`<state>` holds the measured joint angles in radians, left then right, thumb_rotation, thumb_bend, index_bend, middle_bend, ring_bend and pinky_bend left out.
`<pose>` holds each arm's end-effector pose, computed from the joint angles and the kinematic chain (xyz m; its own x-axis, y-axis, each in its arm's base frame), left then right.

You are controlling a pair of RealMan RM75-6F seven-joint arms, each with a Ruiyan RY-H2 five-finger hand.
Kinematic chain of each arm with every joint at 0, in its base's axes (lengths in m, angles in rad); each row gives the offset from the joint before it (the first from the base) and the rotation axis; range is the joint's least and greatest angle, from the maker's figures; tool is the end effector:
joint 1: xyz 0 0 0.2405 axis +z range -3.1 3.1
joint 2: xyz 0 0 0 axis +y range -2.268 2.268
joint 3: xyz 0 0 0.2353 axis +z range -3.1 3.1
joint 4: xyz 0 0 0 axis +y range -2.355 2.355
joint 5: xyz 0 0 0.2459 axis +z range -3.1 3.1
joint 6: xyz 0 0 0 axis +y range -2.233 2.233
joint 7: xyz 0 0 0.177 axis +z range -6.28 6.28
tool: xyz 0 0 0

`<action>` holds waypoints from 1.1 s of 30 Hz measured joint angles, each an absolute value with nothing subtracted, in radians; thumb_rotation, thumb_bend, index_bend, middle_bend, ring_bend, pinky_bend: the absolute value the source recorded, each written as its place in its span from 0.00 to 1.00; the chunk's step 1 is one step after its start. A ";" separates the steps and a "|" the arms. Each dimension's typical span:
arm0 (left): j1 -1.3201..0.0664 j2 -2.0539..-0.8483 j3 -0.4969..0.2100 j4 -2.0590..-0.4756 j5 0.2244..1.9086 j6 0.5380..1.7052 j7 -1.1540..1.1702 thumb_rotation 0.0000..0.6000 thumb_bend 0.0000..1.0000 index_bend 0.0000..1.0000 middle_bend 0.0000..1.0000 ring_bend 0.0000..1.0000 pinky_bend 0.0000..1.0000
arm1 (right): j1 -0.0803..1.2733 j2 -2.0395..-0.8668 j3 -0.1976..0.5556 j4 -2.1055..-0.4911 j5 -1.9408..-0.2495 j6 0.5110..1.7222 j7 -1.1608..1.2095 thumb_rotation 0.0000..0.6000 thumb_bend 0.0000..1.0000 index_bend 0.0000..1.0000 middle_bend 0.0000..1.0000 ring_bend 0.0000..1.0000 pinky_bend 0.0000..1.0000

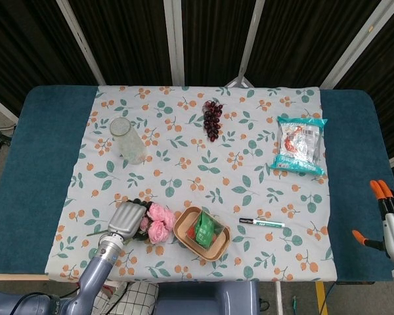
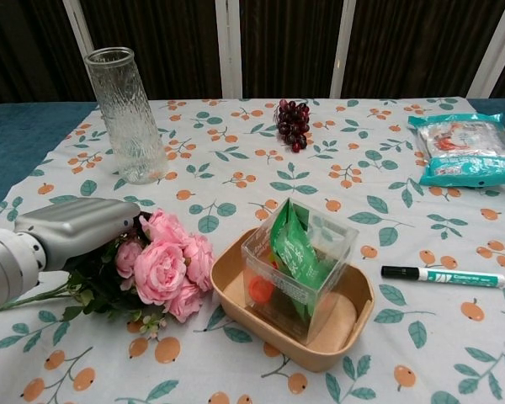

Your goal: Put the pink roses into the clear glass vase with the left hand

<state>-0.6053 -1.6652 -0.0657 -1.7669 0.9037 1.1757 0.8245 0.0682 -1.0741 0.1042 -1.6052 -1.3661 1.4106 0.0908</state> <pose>-0.1139 0.2607 -0.1024 0.5247 0.3817 0.7609 0.8486 -0.3048 -0.4323 -0.3374 -0.2223 0.1401 0.3360 -0.0117 0.9418 -0.9321 0.1394 0.3342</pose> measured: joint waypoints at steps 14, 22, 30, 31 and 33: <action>-0.614 -1.677 -0.080 -1.740 1.031 1.265 0.815 1.00 0.44 0.57 0.59 0.45 0.51 | 0.066 -1.074 0.109 -1.600 -1.366 1.414 0.112 1.00 0.17 0.05 0.00 0.00 0.00; -0.620 -1.582 -0.155 -1.808 1.119 1.257 0.627 1.00 0.44 0.55 0.57 0.45 0.50 | 0.070 -1.082 0.109 -1.602 -1.360 1.404 0.093 1.00 0.17 0.05 0.00 0.00 0.00; -0.702 -1.362 -0.368 -1.980 1.180 1.182 0.500 1.00 0.43 0.55 0.58 0.45 0.50 | 0.077 -1.093 0.114 -1.598 -1.335 1.387 0.073 1.00 0.17 0.05 0.00 0.00 0.00; -0.714 -1.352 -0.394 -1.987 1.183 1.181 0.490 1.00 0.43 0.55 0.58 0.45 0.50 | 0.077 -1.094 0.115 -1.596 -1.333 1.386 0.073 1.00 0.17 0.05 0.00 0.00 0.00; -0.741 -1.339 -0.451 -1.991 1.179 1.178 0.458 1.00 0.43 0.55 0.57 0.45 0.50 | 0.078 -1.095 0.116 -1.593 -1.330 1.384 0.074 1.00 0.17 0.05 0.00 0.00 0.00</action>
<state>-0.7405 -1.3390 -0.4507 -1.9909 1.1787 1.1783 0.4583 0.0778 -1.0951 0.1164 -1.5931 -1.3296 1.3836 0.0741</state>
